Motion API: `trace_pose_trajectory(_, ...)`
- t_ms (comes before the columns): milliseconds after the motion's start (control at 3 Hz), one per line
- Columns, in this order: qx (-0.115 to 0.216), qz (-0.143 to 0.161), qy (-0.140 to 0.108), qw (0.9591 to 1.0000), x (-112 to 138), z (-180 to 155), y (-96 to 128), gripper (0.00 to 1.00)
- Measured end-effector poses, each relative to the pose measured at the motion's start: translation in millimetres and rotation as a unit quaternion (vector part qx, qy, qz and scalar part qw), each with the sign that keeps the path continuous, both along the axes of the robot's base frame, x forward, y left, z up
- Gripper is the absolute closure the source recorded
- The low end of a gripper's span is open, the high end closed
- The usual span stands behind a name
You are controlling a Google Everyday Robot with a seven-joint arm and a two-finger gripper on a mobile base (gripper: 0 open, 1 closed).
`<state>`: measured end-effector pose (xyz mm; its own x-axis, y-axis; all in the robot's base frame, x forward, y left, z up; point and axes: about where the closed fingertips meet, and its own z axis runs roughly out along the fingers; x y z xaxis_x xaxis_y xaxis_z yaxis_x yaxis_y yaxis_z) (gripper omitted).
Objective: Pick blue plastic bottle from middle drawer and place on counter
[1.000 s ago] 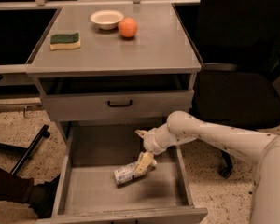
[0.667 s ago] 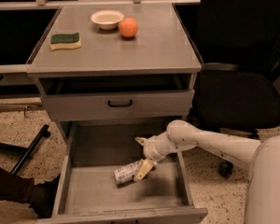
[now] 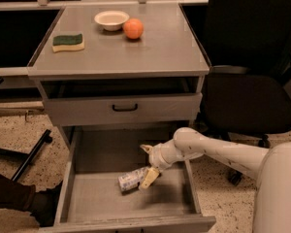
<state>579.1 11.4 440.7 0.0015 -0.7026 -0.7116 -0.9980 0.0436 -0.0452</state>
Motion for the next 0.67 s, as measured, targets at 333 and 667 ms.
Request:
trace_pose_trajectory(333,-0.008,-0.022,-0.005,0.9997,3.5,-38.4,-11.7,0.00)
trace_pose_trajectory(667,-0.016,-0.044,-0.019,0.9987,6.9,-65.4,-19.9,0.00)
